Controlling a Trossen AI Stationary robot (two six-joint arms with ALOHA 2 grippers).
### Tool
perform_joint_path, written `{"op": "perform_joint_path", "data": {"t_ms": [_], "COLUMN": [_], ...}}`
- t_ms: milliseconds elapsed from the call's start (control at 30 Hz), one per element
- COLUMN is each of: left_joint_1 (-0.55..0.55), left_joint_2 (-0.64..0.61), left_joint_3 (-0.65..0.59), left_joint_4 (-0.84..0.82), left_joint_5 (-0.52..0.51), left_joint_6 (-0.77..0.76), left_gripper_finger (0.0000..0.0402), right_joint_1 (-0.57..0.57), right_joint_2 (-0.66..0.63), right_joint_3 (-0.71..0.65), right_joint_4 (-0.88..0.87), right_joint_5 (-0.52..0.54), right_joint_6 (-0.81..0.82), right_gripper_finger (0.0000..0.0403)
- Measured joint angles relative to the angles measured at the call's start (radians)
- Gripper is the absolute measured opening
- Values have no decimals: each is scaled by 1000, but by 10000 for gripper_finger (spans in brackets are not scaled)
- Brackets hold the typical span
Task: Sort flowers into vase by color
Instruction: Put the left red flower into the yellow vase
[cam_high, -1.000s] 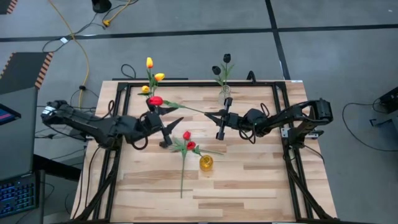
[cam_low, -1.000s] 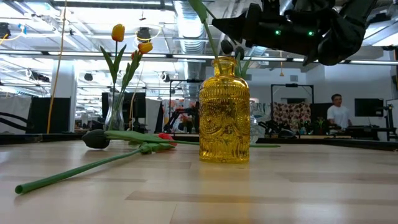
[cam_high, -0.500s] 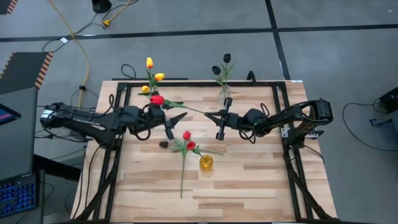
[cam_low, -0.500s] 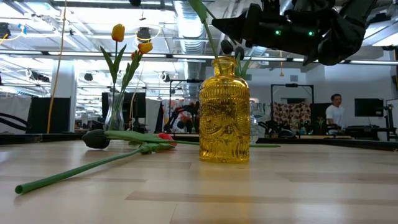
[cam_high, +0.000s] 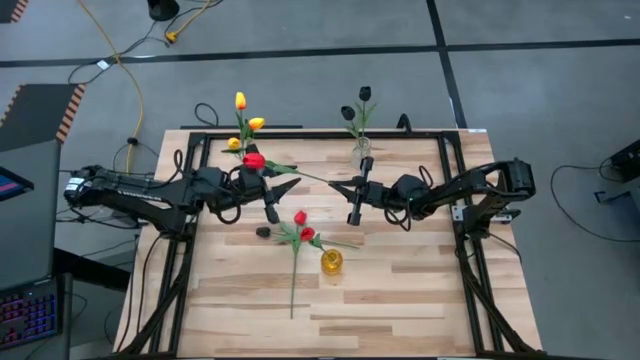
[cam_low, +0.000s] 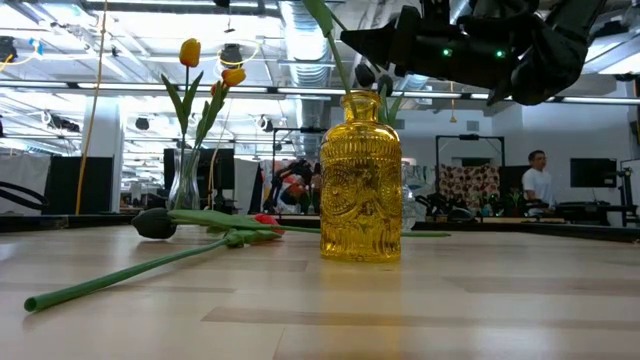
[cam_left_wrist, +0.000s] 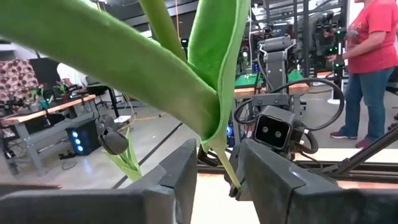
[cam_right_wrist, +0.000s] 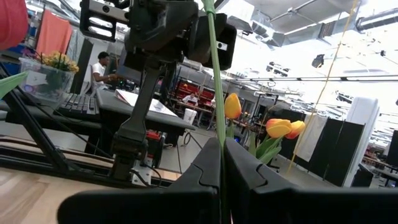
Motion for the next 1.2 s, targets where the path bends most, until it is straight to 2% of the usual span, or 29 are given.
{"op": "perform_joint_path", "data": {"t_ms": [400, 833, 1200], "left_joint_1": [0, 0, 0], "left_joint_2": [0, 0, -1], "left_joint_3": [0, 0, 0], "left_joint_4": [8, 13, 13], "left_joint_5": [0, 0, -1], "left_joint_6": [7, 7, 7], "left_gripper_finger": [56, 19, 10], "right_joint_1": [0, 0, 0], "right_joint_2": [0, 0, 0], "right_joint_3": [0, 0, 0], "right_joint_4": [-15, -19, -18], "right_joint_5": [0, 0, 9], "right_joint_6": [0, 2, 0], "right_gripper_finger": [32, 35, 67]}}
